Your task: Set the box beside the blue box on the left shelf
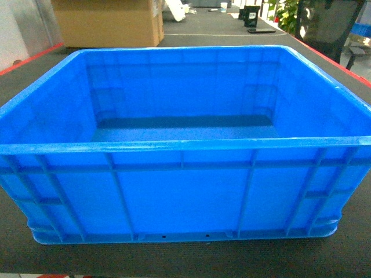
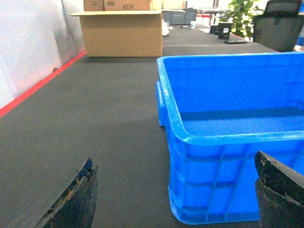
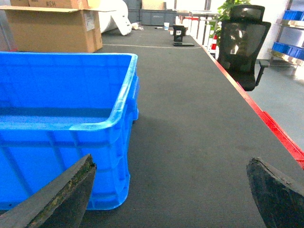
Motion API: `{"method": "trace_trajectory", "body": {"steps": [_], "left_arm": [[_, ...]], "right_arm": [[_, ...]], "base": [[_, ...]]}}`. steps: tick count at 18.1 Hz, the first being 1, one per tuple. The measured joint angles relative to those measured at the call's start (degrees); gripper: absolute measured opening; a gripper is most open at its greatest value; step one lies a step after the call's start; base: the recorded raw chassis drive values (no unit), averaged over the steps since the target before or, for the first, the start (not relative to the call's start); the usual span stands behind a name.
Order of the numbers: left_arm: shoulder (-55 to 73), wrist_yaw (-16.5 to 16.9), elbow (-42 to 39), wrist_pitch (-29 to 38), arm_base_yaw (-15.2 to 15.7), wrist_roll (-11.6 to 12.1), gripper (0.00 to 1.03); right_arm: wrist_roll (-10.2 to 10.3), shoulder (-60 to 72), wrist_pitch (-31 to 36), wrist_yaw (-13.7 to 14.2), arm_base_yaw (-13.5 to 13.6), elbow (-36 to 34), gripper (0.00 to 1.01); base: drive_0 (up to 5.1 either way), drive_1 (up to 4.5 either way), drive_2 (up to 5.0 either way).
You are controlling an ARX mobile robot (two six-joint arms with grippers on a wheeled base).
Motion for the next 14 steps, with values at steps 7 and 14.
{"method": "trace_trajectory", "body": {"steps": [7,14], "left_arm": [[0.0,0.0,0.0,0.0,0.0,0.0,0.98],[0.0,0.0,0.0,0.0,0.0,0.0,0.98]], "right_arm": [[0.0,0.0,0.0,0.0,0.0,0.0,0.98],[0.0,0.0,0.0,0.0,0.0,0.0,0.98]], "base": [[0.0,0.00,0.0],[0.0,0.00,0.0]]}}
